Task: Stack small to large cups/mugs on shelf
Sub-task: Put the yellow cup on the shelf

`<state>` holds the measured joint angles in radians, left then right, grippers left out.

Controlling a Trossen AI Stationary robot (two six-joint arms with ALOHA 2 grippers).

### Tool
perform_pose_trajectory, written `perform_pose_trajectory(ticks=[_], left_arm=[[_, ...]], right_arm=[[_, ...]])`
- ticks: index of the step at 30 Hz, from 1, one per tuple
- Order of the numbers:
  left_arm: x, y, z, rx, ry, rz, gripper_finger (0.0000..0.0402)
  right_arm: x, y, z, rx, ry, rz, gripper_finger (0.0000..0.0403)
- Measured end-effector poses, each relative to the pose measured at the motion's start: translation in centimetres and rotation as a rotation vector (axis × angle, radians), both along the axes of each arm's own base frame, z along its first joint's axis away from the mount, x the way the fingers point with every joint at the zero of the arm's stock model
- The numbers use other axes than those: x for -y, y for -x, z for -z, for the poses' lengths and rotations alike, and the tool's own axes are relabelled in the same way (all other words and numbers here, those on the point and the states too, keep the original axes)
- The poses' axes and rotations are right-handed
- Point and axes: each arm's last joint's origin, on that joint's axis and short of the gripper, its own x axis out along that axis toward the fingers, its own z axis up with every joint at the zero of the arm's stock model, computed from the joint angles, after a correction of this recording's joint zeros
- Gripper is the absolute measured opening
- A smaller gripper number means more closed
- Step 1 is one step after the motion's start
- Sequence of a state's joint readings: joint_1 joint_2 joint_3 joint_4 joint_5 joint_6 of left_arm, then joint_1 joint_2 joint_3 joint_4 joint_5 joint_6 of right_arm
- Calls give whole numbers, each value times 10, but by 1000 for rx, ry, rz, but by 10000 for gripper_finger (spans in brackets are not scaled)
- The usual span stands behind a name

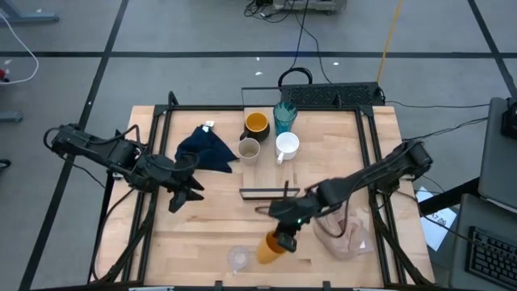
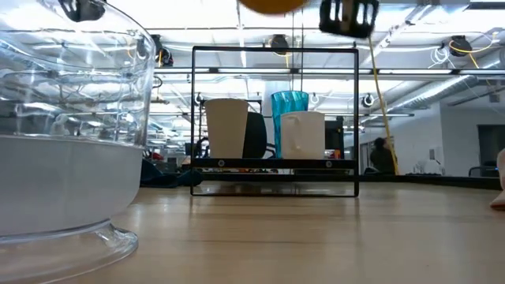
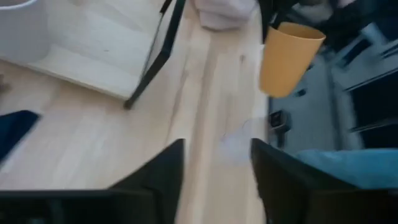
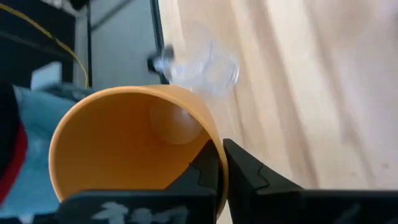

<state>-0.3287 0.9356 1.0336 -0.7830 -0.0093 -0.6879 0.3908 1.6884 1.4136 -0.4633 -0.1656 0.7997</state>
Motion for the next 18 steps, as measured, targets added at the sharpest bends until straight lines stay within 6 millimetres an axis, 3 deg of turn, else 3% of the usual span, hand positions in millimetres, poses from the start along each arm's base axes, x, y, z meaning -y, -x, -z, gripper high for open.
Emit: perform_pose_trajectory(ticks=[5,9,13,18], left_arm=[[3,-10,-16,157,146,38,288],[7,-15,-29,284,235,93,347],[9,-19,-27,253,284,103,373],[12,-24,-23,213,320,98,372]], right_arm=[[22,9,-35,133,-11,54,1],[40,9,-52,222,-31,91,1],[53,-1,-66,362,-110,68,0],[65,-7,-75,443,-164,47,0]])
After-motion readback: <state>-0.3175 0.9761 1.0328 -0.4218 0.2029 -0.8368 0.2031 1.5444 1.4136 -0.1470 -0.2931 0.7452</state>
